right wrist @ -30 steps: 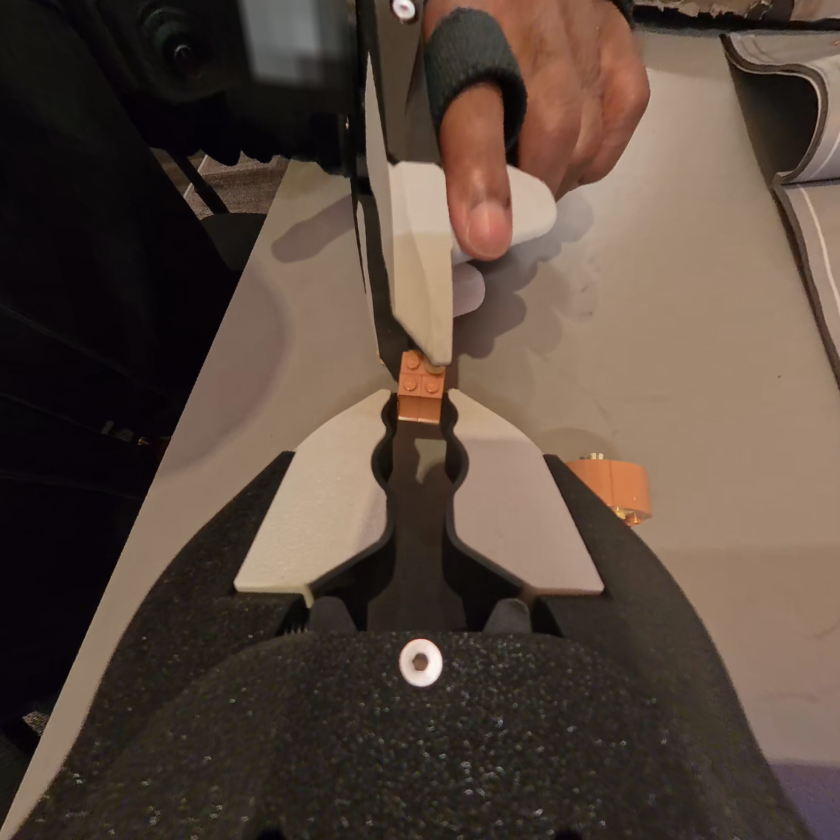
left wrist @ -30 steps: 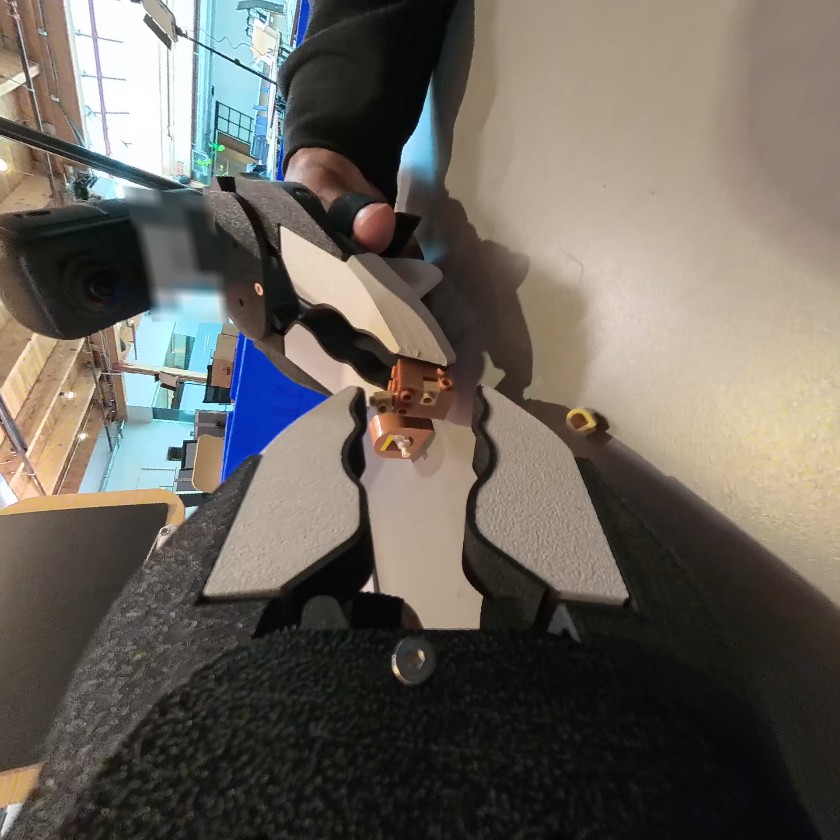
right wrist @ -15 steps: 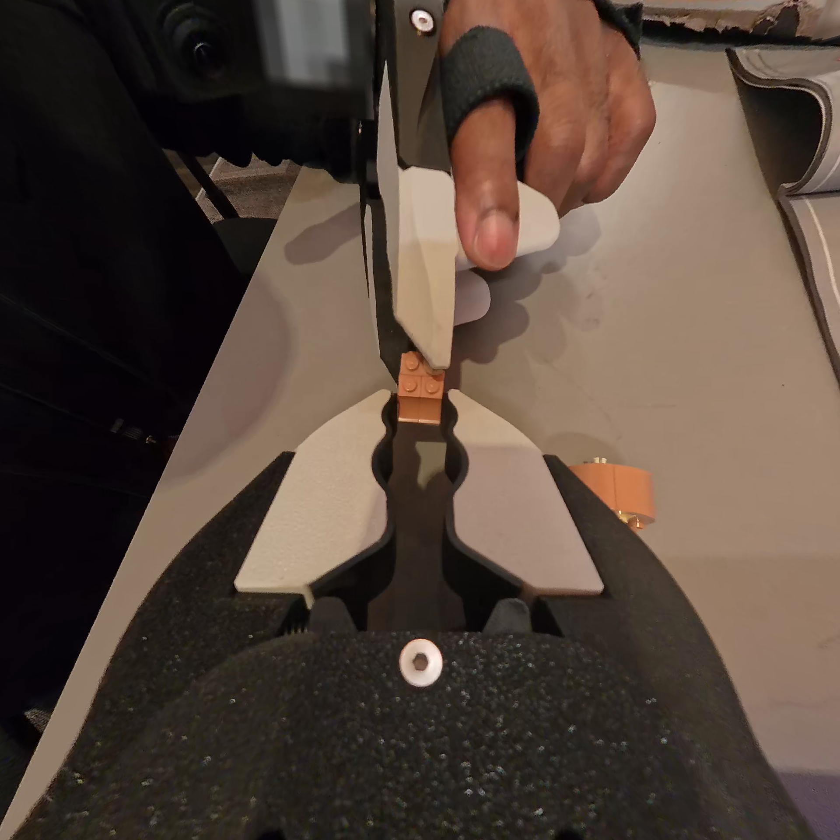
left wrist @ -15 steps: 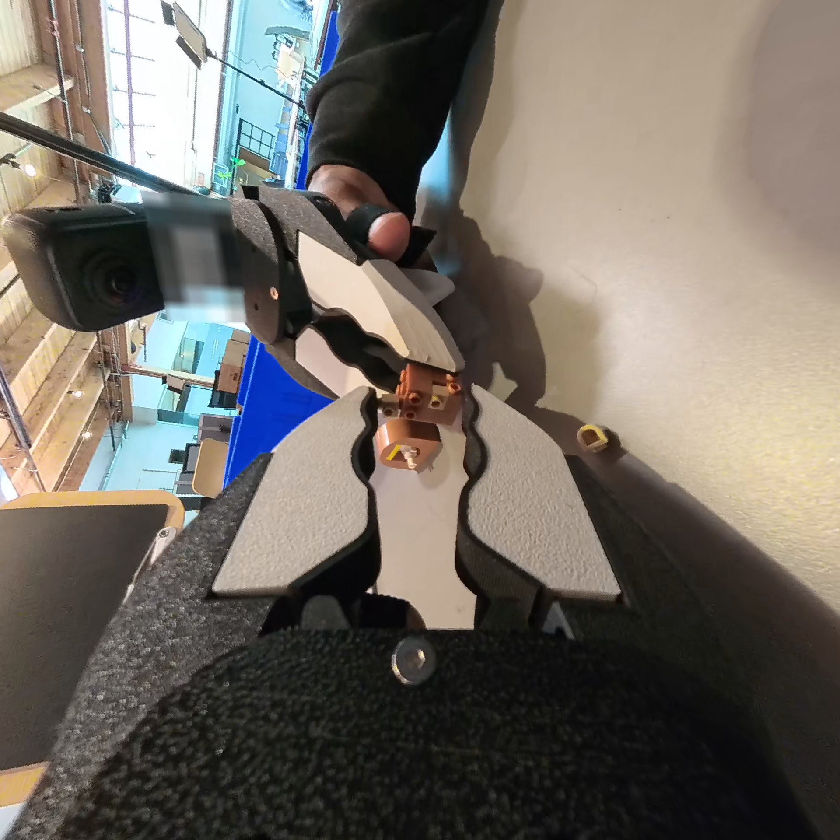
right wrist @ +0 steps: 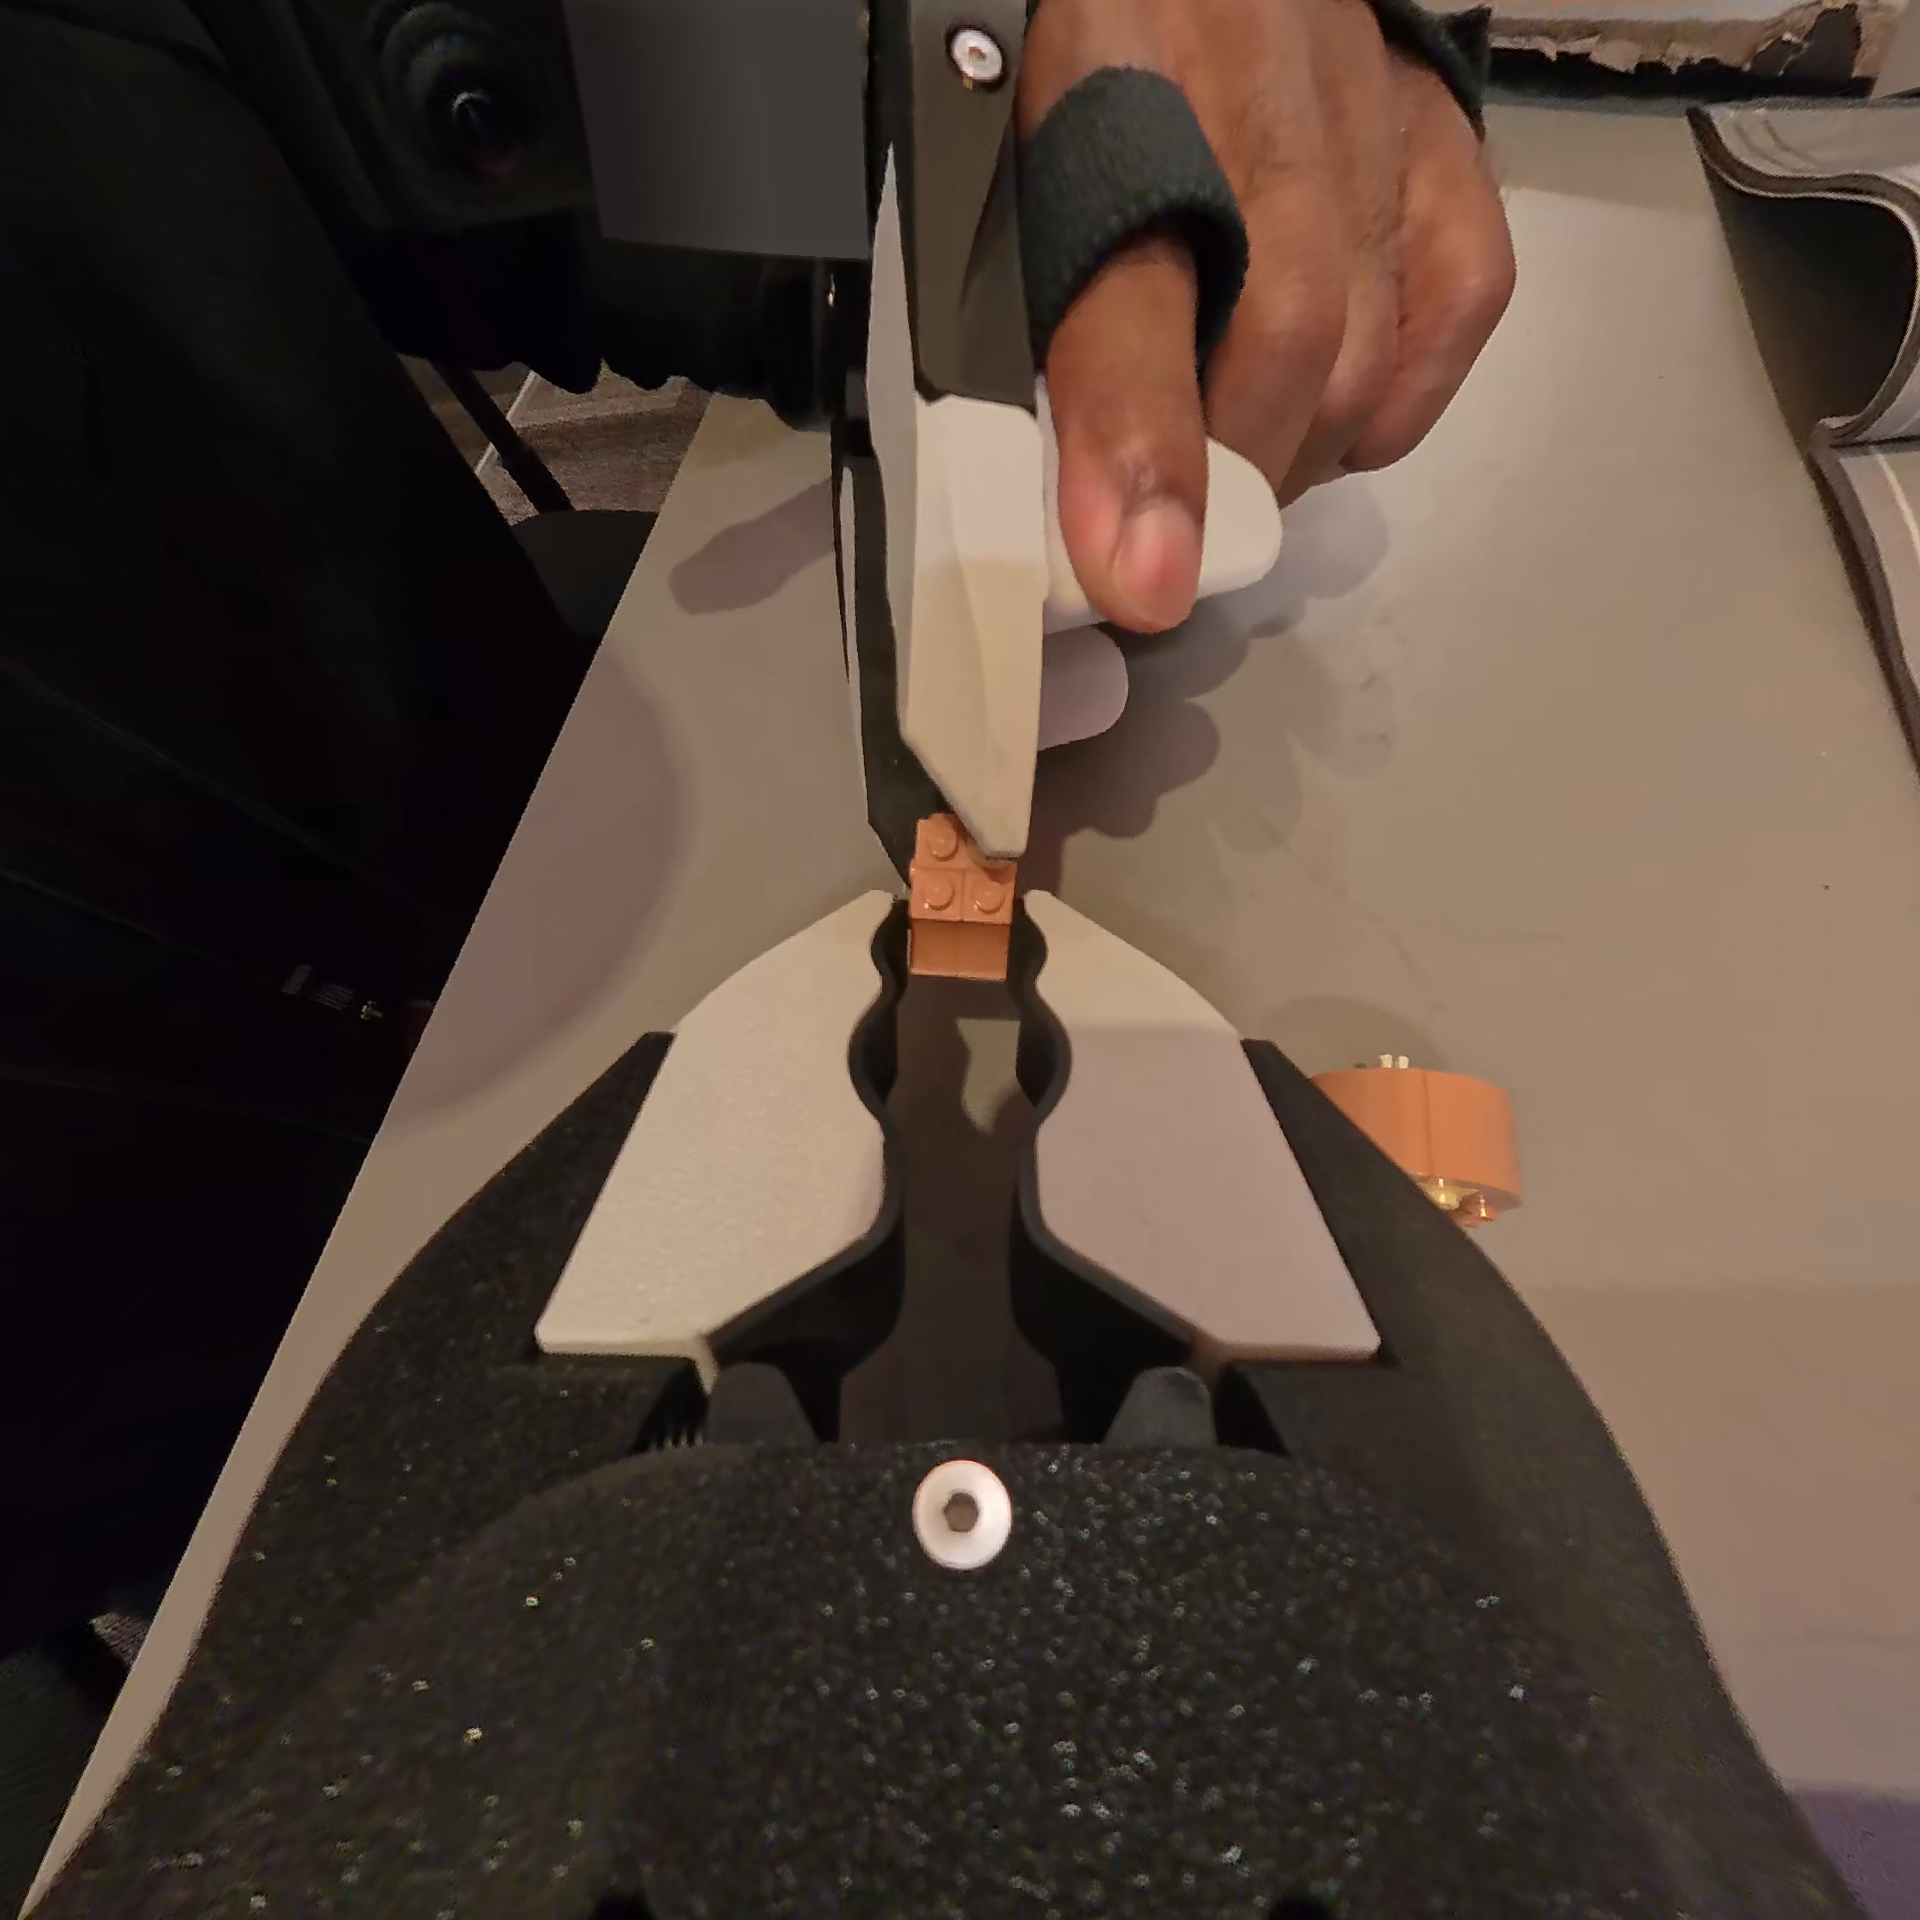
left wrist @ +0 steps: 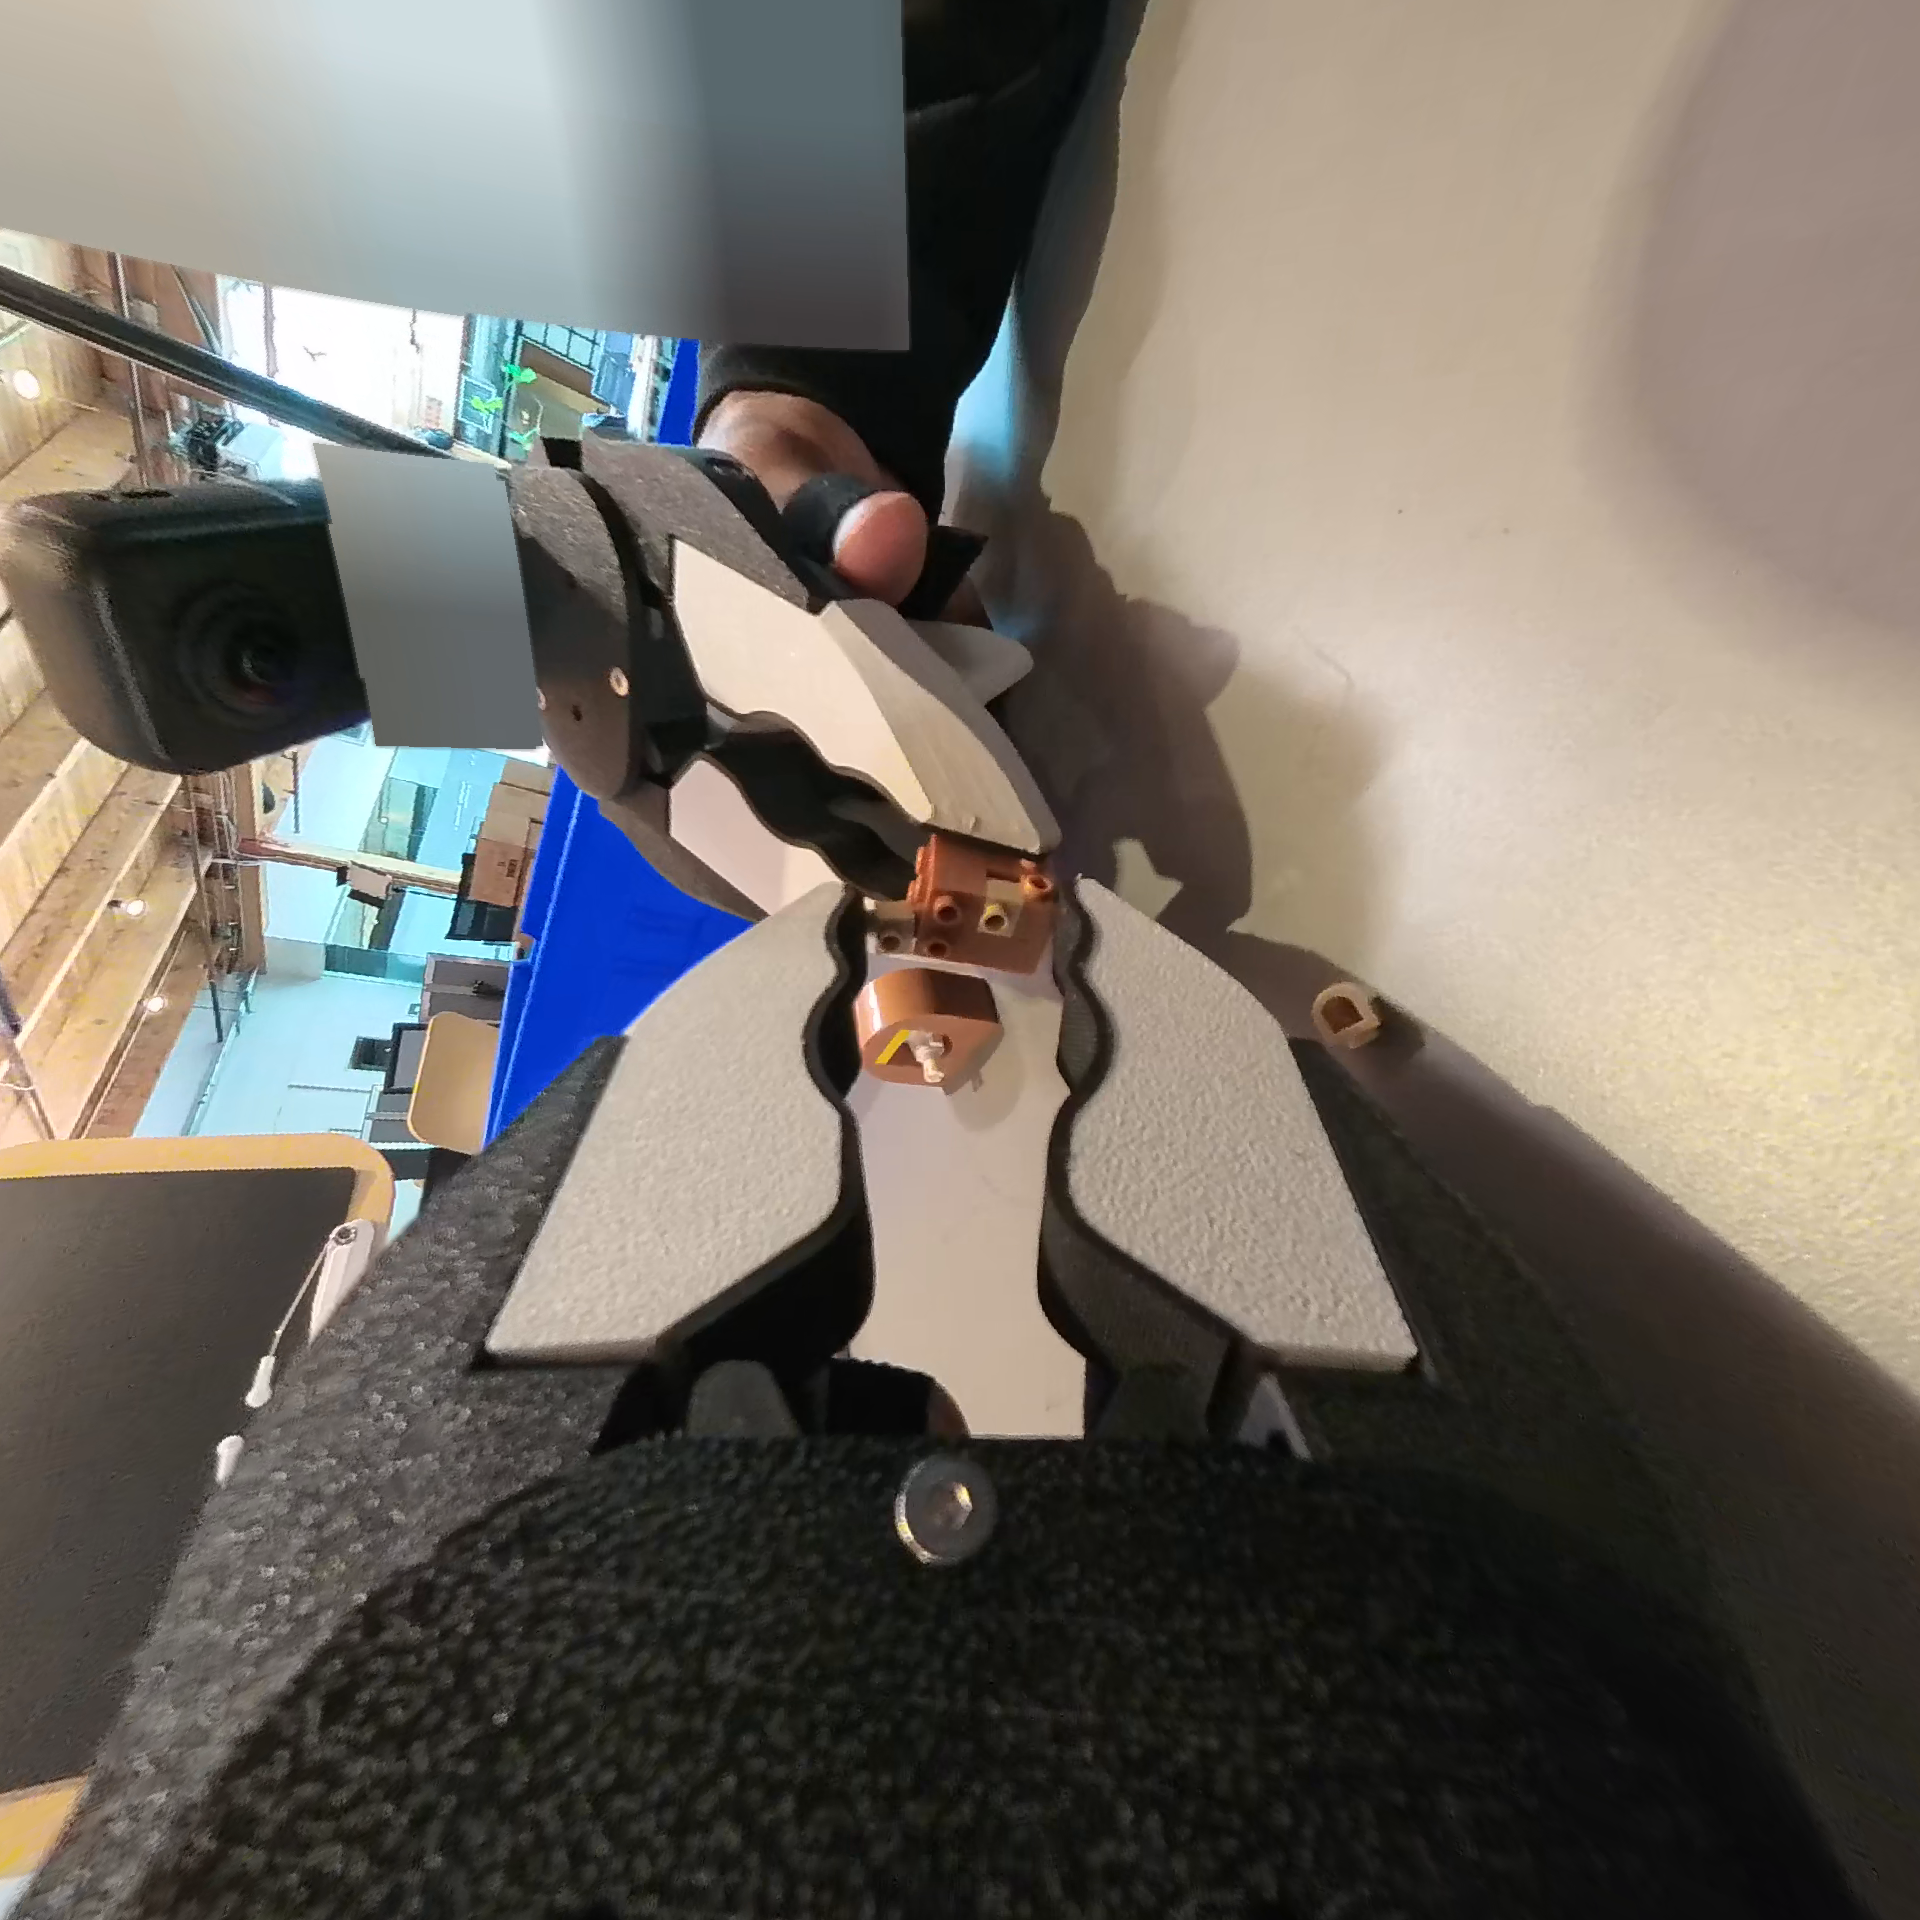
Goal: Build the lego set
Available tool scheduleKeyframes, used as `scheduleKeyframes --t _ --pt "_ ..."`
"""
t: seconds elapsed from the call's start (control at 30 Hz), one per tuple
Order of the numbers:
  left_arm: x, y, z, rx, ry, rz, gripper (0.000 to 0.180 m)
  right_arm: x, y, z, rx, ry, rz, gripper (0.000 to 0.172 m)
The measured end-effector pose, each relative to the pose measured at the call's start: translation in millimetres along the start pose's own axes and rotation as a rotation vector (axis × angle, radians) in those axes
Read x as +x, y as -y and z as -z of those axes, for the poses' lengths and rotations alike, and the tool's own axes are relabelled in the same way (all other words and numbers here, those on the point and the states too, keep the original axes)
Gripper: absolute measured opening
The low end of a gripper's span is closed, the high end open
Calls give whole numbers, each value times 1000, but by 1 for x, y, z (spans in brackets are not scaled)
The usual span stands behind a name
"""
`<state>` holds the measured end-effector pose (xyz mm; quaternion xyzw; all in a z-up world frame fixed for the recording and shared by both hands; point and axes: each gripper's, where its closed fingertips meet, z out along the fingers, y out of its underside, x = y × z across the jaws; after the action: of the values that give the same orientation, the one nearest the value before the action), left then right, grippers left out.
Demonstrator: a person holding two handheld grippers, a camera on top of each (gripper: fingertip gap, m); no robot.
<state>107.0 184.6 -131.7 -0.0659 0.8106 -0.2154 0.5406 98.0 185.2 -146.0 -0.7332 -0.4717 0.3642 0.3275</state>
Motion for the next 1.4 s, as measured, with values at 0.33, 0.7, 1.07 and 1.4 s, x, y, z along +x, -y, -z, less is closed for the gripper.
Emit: scheduleKeyframes --t 0.33,0.7,1.07,1.4 --pt "1 -1 -1 -12 -2 2 36 1 0 0 -5 -7 -6 18" --pt "-2 1 -2 1 21 14 40 0 0 0 2 19 -32 18" --pt "-6 -4 0 13 15 109 45 2 0 3 7 18 -52 18" --pt "-18 -38 52 -40 -130 491 44 5 -8 -1 -49 -56 -12 18"
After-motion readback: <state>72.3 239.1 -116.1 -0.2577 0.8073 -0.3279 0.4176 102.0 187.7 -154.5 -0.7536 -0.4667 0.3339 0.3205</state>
